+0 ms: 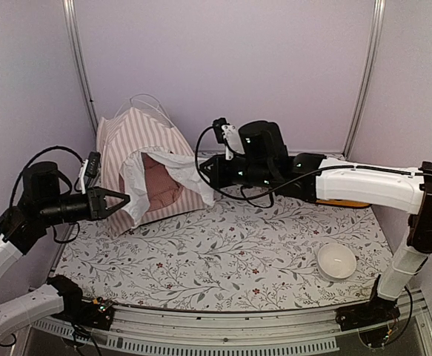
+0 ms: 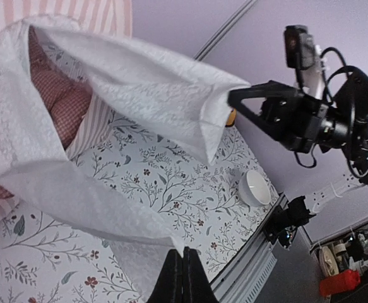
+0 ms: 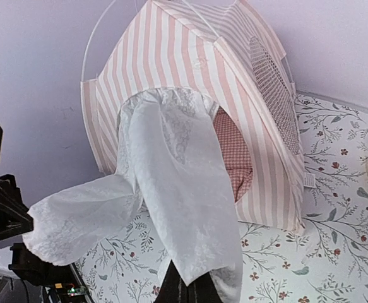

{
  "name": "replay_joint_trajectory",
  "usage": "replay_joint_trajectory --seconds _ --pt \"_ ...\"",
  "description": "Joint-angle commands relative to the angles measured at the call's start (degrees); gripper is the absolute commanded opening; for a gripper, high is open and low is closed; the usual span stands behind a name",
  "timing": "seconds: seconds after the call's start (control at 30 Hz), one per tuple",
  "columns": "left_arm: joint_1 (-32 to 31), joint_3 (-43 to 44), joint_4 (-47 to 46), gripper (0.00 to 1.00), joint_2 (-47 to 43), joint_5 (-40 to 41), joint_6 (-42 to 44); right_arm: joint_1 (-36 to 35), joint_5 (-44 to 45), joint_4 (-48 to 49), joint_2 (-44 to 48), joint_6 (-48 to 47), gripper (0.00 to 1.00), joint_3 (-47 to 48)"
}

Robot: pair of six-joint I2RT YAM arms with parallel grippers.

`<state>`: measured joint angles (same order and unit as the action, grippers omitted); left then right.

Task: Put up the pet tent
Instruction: Adjust the tent flap of the tent, then move the tent to the corner of the board.

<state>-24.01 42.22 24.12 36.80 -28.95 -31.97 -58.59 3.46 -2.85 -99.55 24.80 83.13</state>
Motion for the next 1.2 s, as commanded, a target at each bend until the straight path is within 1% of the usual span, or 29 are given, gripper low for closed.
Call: replay_joint_trajectory --seconds 0.0,0.13,0.2,0.3,0.4,0.47,0.53,0.6,0.63,0.67,0.7,0.83,0.93,1.0,1.07,1.17 --pt "-0.42 -8.37 4.35 0.0 -2.82 6.59 -8.53 -0.12 4.52 -13.65 1.86 -6.34 0.0 -0.87" --pt "-0.45 -20.99 -1.56 0.0 -5.17 6.62 -16.21 -1.02 3.1 -15.58 1.13 -9.12 0.0 -1.53" --pt "-0.45 -26.26 -3.18 0.0 -5.66 7.97 -19.23 -2.06 0.45 -15.77 -0.75 -10.51 0.0 -1.15" --pt "-0.42 -27.33 -3.05 0.2 -5.41 10.53 -19.54 -4.15 -3.01 -15.35 -5.97 -11.65 0.0 1.11" --pt "-0.43 -25.75 0.56 0.31 -4.61 14.73 -18.97 -6.43 -5.56 -14.92 -12.09 -11.85 0.0 4.36" --pt "-0.5 -25.97 1.05 0.43 -4.46 15.85 -20.17 -7.17 -6.98 -14.48 -16.26 -12.05 0.0 6.4" --pt "-0.67 -25.86 1.84 0.47 -4.92 17.03 -21.19 -7.57 -8.89 -13.86 -19.96 -11.6 0.0 7.84" --pt "-1.13 -25.15 2.37 0.5 -6.22 18.57 -21.48 -7.57 -11.46 -12.57 -22.82 -10.93 0.07 8.62" --pt "-1.37 -24.57 2.23 0.51 -7.01 19.28 -21.29 -7.58 -12.95 -11.86 -23.84 -10.4 0.13 8.8" --pt "-1.39 -24.2 1.72 0.52 -7.76 19.47 -21.22 -7.59 -14.13 -11.16 -24.45 -10.08 0.22 8.64" --pt "-1.46 -23.91 0.96 0.52 -8.13 19.4 -21.15 -7.58 -14.89 -10.45 -24.88 -9.62 0.34 8.37" --pt "-1.97 -22.03 -0.72 0.54 -6.99 19.17 -19.84 -7.46 -15.01 -9.43 -23.77 -8.4 0.56 6.63" --pt "-2.62 -19.56 -3.26 0.53 -5.85 19.01 -17.44 -7.28 -13.62 -8.18 -20.47 -8.14 0.67 4.12" --pt "-3.42 -17.98 -5.54 0.53 -4.0 18.32 -15.91 -6.63 -12.5 -7.65 -17.34 -7.86 0.72 2.0" --pt "-4.97 -16.92 -8.34 0.51 -1.12 17.88 -14.59 -5.5 -11.78 -6.86 -14.13 -7.09 0.74 -0.35" --pt "-9.55 -16.2 -13.32 0.49 4.19 20.31 -14.18 -2.39 -10.72 -3.93 -7.77 -4.79 0.79 -5.53"
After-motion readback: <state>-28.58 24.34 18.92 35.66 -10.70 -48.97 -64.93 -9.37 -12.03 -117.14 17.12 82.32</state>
